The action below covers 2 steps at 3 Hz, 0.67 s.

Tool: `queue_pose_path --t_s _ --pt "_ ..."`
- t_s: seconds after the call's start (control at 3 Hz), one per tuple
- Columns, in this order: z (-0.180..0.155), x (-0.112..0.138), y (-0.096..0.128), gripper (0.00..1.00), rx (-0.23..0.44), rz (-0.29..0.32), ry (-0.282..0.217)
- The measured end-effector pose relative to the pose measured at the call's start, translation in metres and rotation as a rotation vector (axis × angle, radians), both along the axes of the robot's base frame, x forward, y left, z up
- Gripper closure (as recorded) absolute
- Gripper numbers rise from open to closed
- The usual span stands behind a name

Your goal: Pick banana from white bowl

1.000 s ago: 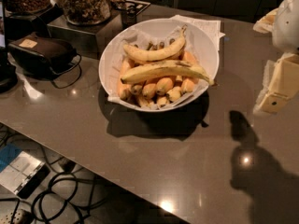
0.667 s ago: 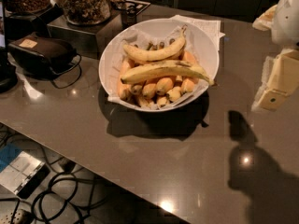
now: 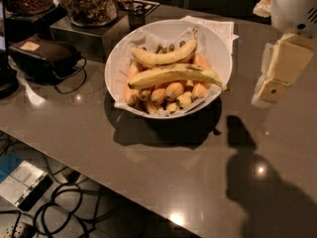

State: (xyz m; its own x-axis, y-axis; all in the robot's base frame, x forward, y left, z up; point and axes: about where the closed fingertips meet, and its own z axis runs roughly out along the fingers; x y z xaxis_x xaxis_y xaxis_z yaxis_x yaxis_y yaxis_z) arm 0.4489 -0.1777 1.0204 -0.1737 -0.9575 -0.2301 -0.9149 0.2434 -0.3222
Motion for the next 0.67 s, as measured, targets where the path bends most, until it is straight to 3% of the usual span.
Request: queue_pose_path --t_s 0.33,0.67 --pt "-0.0126 0.0107 0.0156 0.00 0.006 0.021 0.056" --pt "-0.0129 0.0109 0.0161 0.00 0.006 0.022 0.058"
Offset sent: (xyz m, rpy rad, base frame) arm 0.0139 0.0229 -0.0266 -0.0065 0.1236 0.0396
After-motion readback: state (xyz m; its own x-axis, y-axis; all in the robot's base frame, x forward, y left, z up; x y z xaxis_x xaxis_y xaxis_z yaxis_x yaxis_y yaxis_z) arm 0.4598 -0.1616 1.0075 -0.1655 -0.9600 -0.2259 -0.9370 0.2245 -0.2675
